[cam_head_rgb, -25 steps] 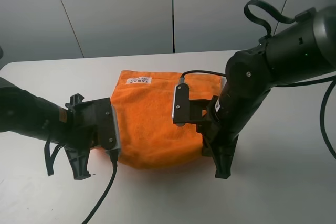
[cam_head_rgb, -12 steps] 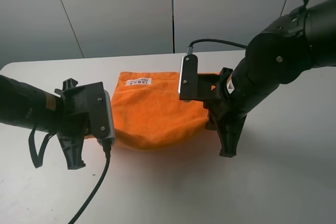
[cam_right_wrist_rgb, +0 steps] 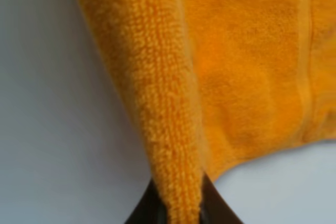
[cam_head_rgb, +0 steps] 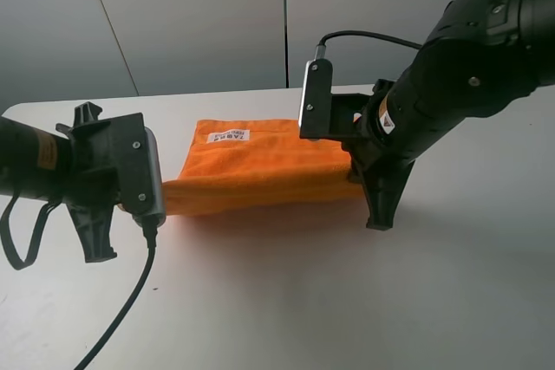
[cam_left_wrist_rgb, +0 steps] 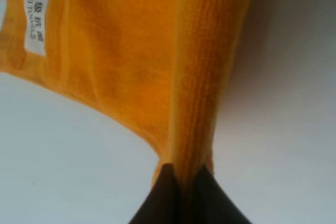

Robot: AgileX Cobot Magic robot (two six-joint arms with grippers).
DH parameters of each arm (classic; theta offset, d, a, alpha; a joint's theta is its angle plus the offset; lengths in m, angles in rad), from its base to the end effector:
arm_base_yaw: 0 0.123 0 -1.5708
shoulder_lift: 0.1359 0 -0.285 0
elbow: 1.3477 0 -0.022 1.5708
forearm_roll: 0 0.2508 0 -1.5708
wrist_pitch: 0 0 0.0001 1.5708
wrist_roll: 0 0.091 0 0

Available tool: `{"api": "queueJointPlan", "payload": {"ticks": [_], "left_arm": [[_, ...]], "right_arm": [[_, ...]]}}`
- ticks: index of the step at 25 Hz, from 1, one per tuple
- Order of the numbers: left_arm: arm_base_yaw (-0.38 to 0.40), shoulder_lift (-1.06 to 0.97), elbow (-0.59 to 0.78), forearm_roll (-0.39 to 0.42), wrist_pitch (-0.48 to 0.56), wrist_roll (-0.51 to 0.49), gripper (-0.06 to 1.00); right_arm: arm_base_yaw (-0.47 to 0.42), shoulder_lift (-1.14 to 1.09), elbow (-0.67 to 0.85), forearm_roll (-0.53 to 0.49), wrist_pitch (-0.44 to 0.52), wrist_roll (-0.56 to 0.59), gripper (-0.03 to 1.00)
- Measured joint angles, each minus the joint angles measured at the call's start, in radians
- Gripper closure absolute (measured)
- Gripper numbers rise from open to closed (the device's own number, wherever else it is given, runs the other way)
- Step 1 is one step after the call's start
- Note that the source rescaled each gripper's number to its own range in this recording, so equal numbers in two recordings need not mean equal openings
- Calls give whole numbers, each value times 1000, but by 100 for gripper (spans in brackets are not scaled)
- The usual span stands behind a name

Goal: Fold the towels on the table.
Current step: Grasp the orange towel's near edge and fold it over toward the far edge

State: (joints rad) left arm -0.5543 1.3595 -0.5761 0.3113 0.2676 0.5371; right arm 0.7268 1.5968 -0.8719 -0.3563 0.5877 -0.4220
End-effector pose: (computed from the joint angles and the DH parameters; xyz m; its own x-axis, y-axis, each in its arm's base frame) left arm 0.2060 -0.1188 0.1893 -0.1029 0.9350 -0.3393 0.8388 0.2649 0.4756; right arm 0.2308 0.1816 0.1895 -0.1257 -0.9798 -0.1558 -0.9092 0.1766 -0.3771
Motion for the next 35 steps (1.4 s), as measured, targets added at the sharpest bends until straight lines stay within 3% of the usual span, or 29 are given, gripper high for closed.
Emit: {"api": "queueJointPlan", "payload": {"ticks": [4,11,19,22,30,35], "left_arm": [[0,0,-21,199,-5,-199,94],[0,0,-56,346,22,-348,94],[0,36,-141,754,22,-635,94],[-2,104,-183,814,31,-654,94],[-2,217,-288,853,40,-668,94],[28,299,-328,877,-1,-717,94]], "right_arm": [[2,0,-45,-88,19,44,97],[4,0,-89,-150,61,57,97],[-25,0,-92,-324,-8,118,97],[-44,0,-103,-377,-21,151,97],[-124,81,-139,-439,-70,192,97],[-176,120,-141,-454,-160,202,97]]}}
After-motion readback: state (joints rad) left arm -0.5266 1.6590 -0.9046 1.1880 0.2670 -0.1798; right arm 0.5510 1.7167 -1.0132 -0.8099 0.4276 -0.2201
